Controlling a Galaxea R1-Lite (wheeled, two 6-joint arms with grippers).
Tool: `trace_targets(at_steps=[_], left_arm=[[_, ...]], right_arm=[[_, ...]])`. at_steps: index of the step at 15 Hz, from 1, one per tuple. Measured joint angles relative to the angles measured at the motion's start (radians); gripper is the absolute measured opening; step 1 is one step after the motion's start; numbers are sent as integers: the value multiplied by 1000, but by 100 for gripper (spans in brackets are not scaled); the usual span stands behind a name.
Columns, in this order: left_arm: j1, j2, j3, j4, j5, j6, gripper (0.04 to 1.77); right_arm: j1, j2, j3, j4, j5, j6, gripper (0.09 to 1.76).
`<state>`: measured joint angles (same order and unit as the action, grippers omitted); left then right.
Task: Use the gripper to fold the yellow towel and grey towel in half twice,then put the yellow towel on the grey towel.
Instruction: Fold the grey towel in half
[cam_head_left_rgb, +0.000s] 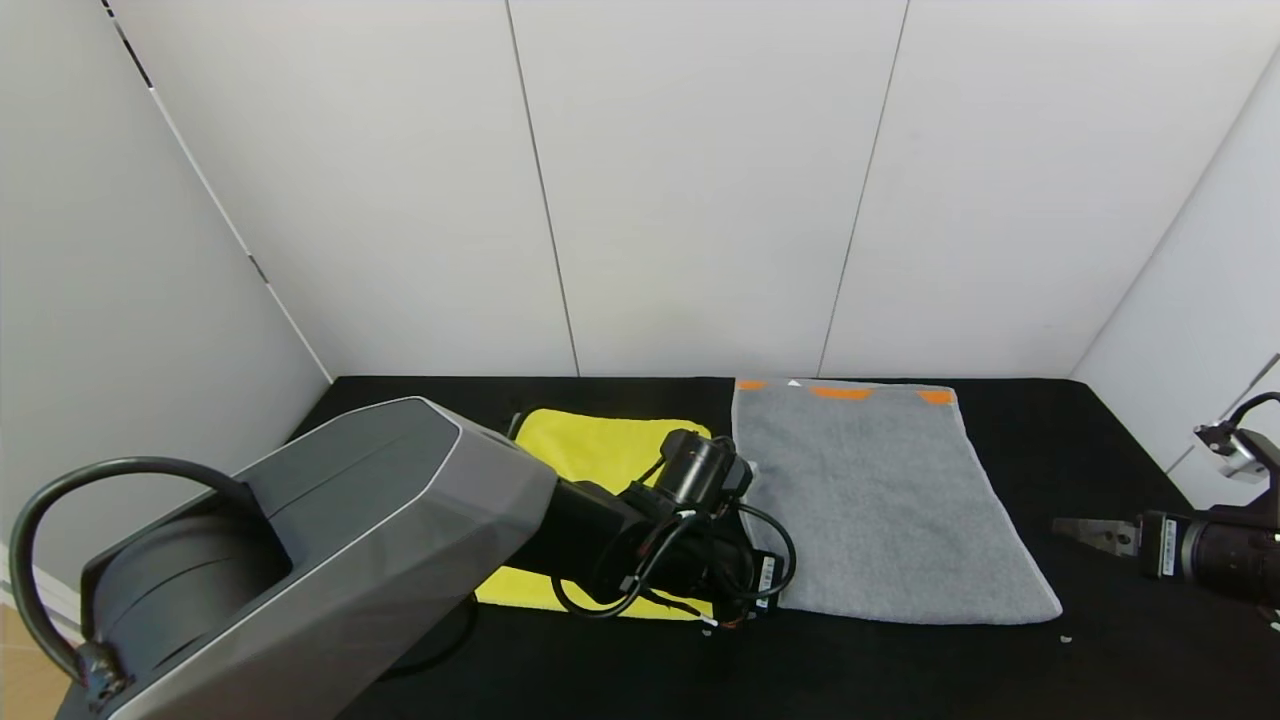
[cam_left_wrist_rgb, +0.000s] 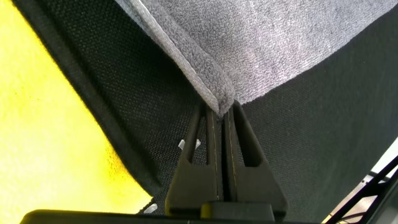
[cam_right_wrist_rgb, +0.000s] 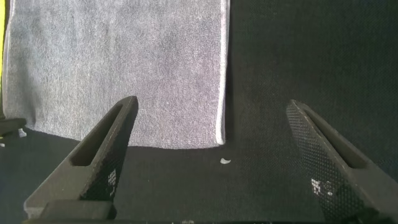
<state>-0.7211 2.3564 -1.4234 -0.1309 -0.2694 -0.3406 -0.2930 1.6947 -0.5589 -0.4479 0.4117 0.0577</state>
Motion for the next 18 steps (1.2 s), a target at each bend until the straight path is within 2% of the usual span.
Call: trace_targets(at_steps=[5,18], left_arm=[[1,-14,1,-3,2,-2,14],[-8,-19,1,-3,3,-2,14]], right_arm=[[21,23,0,-1,15,1,171],[60,203,-1,-16,35,9,171]])
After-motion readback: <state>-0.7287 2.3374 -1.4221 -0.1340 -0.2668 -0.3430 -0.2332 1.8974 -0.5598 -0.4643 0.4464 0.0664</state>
